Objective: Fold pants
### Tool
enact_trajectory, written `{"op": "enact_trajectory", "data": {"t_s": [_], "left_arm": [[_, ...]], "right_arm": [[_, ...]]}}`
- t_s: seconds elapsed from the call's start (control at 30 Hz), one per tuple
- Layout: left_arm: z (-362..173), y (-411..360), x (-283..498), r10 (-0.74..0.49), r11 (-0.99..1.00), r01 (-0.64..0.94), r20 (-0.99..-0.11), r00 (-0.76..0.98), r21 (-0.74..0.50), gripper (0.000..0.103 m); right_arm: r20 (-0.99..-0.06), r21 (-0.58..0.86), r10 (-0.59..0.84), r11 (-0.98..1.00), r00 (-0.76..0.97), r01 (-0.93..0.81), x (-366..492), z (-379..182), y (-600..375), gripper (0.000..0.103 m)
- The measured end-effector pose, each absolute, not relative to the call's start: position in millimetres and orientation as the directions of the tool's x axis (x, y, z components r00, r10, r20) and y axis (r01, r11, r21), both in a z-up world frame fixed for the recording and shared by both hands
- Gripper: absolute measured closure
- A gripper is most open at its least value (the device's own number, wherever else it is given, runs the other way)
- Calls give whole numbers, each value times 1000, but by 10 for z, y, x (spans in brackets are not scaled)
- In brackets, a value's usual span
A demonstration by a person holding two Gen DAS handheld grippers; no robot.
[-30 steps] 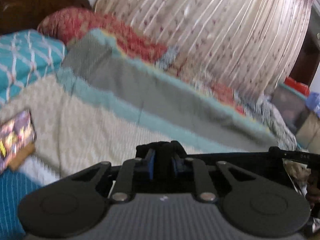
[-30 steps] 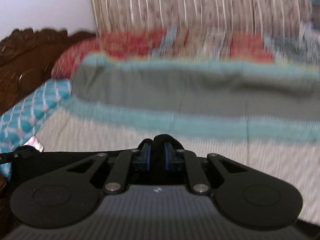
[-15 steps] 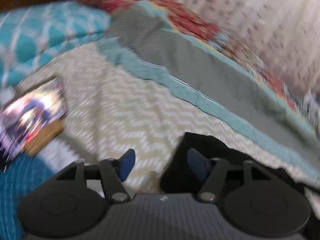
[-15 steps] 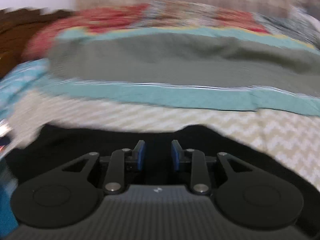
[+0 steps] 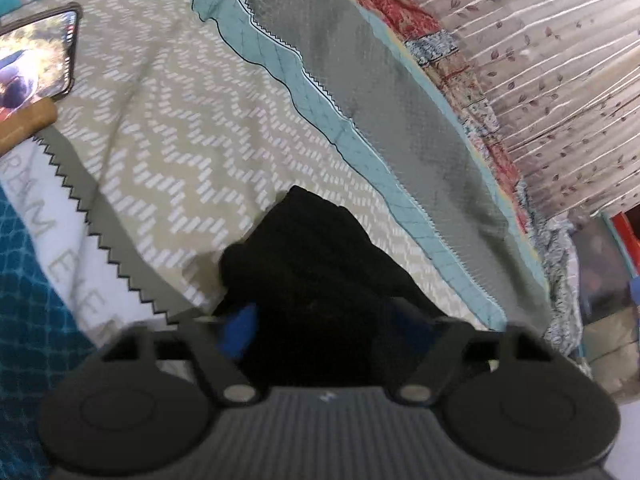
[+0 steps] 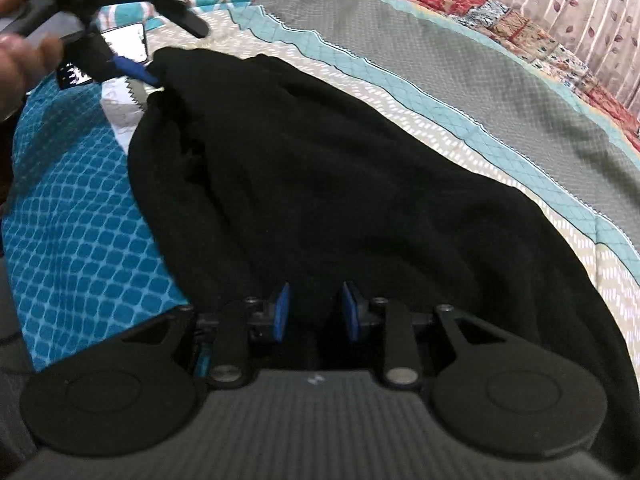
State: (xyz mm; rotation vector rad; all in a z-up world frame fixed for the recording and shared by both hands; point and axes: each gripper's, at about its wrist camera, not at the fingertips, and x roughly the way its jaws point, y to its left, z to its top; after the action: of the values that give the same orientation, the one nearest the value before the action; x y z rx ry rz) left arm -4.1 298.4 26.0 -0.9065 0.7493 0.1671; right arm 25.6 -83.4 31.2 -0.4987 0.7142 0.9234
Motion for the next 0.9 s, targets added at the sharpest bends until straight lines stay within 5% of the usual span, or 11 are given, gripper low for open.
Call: {"op": "enact_trajectory", "data": {"t_s": [0.03,0.07,0.43,0.57,0.67,0.73,0.77,0.9], "left_arm": [[242,2969,-14,-183,623,-435,-662,727,-650,81],[214,2968,4,-192,615,-447,-673,714,-649,84],[481,2999,-488,-172,609,-419,-628,759,-673,89],[393,2943,-581,-161,639,-431,-659,735,-637,89],[178,2905,-520,-155,654,-457,-699,698,-602,82],[41,2889,-463,-127,672,-489,-737,664,-556,65],[-8,2901,-472,-123,669,-500,-745,656,-550,65],[128,2911,-623,-84,663,-511,-733,675,-547,49]], "right_arm": [[-740,-95,536,516,407,-852,273,310,-797,79],[-743,-108,524,519,416,-848,286,314,-806,100],[-608,-60,639,554,471,-830,-70,1090,-911,100],[-627,-2,661,528,412,-850,-278,1075,-1004,100],[-683,-8,622,519,383,-855,-232,747,-1027,100],[-718,4,586,542,375,-840,-90,525,-930,99],[-734,20,570,561,369,-827,-28,393,-829,99],[-720,82,584,606,374,-791,126,377,-702,95]]}}
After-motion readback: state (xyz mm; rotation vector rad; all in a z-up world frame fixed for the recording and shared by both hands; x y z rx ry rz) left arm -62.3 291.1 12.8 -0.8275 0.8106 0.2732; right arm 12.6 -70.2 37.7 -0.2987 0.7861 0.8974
